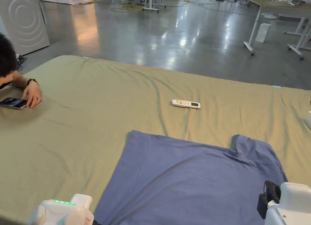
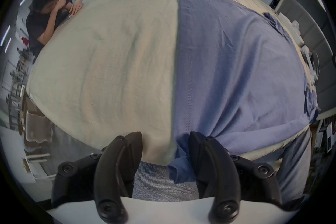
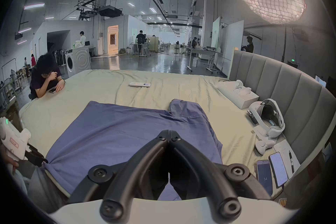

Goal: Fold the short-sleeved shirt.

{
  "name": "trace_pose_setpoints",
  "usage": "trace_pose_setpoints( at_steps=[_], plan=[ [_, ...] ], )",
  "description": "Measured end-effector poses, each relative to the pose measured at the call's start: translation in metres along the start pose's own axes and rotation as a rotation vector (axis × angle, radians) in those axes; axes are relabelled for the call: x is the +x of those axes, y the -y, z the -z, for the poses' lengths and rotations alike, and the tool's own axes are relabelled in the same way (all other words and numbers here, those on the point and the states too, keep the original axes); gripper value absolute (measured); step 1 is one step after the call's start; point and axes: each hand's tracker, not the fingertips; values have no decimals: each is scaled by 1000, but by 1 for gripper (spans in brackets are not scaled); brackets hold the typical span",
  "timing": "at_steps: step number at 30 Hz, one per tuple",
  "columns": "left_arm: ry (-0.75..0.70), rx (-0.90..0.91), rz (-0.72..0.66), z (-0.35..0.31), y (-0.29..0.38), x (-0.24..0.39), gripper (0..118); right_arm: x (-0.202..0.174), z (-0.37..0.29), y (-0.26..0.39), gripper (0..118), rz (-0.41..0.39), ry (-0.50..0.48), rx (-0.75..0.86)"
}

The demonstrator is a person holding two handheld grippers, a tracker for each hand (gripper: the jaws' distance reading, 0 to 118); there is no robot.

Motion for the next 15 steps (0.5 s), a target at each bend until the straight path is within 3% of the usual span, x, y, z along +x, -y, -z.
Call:
trace_pose_setpoints(
  at_steps=[2, 4, 7, 15],
  plan=[
    [-2, 4, 31, 0, 0, 5, 26, 0, 0, 2, 0, -1, -2, -7],
    [21, 1, 21, 1, 0, 8, 5, 0, 0, 5, 0, -2, 0, -14],
    [22, 8, 45, 2, 1, 9, 4, 4, 0, 8, 0, -2, 1, -24],
    [155, 60, -78, -16, -5, -24, 4, 45, -12, 9, 0, -10, 38, -106]
  ],
)
